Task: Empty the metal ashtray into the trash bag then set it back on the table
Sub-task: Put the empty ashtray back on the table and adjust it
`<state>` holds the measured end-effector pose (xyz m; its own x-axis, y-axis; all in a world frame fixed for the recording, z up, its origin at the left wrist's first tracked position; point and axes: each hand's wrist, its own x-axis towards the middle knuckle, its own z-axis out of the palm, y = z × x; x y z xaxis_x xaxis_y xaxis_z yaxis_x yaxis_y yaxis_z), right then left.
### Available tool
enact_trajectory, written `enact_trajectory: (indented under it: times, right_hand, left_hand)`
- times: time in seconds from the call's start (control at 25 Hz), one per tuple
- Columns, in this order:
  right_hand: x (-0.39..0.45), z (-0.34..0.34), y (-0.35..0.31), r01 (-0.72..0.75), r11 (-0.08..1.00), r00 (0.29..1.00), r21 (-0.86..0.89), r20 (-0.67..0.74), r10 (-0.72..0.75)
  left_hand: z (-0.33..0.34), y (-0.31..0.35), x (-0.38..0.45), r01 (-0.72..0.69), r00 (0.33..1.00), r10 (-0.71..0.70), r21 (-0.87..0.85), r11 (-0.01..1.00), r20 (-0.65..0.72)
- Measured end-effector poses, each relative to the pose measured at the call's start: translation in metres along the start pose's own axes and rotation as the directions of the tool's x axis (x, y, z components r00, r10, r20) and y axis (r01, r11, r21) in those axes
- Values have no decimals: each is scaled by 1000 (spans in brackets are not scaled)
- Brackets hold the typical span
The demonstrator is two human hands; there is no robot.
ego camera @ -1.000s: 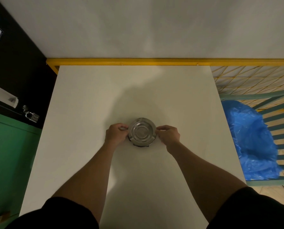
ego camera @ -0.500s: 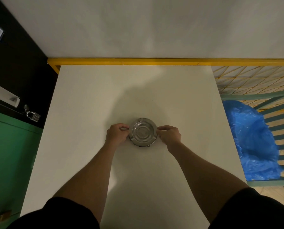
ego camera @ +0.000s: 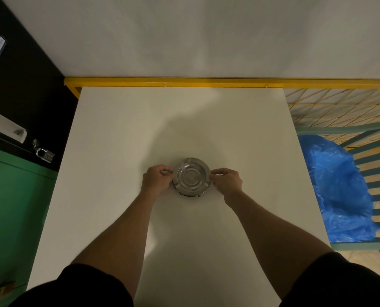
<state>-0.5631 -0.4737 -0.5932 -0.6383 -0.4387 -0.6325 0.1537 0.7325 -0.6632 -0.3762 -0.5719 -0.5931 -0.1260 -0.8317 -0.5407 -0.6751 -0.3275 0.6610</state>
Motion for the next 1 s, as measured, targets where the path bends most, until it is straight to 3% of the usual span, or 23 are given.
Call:
enact_trajectory:
  times: [0.28, 0.48, 0.56, 0.64, 0.72, 0.88, 1.0]
  right_hand:
    - [-1, -4, -1, 6, 1000, 1000, 12, 27, -7]
    - [-3, -7, 1, 56, 997, 997, -46, 59, -53]
    - [-5, -10, 3, 176, 968, 984, -179, 72, -166]
    - [-5, -15, 6, 369, 836, 928, -406, 119, -352]
    - [-8, -22, 11, 489, 639, 864, -593, 231, -447]
    - [-7, -33, 28, 527, 373, 836, -763, 388, -388]
    - [-5, -34, 35, 530, 278, 834, -801, 433, -342]
  left_hand:
    - [-2, -1, 0, 44, 998, -45, -43, 998, -40]
    - [-4, -8, -5, -94, 991, 108, 151, 984, -85]
    - [-6, -11, -8, -169, 974, 200, 239, 956, -111]
    - [-10, -14, -10, -229, 954, 286, 400, 887, -86]
    - [-14, -19, -10, -282, 930, 366, 564, 776, -40]
    - [-18, -36, -9, -352, 921, 359, 718, 600, 151]
    - [-15, -45, -8, -374, 918, 326, 761, 530, 224]
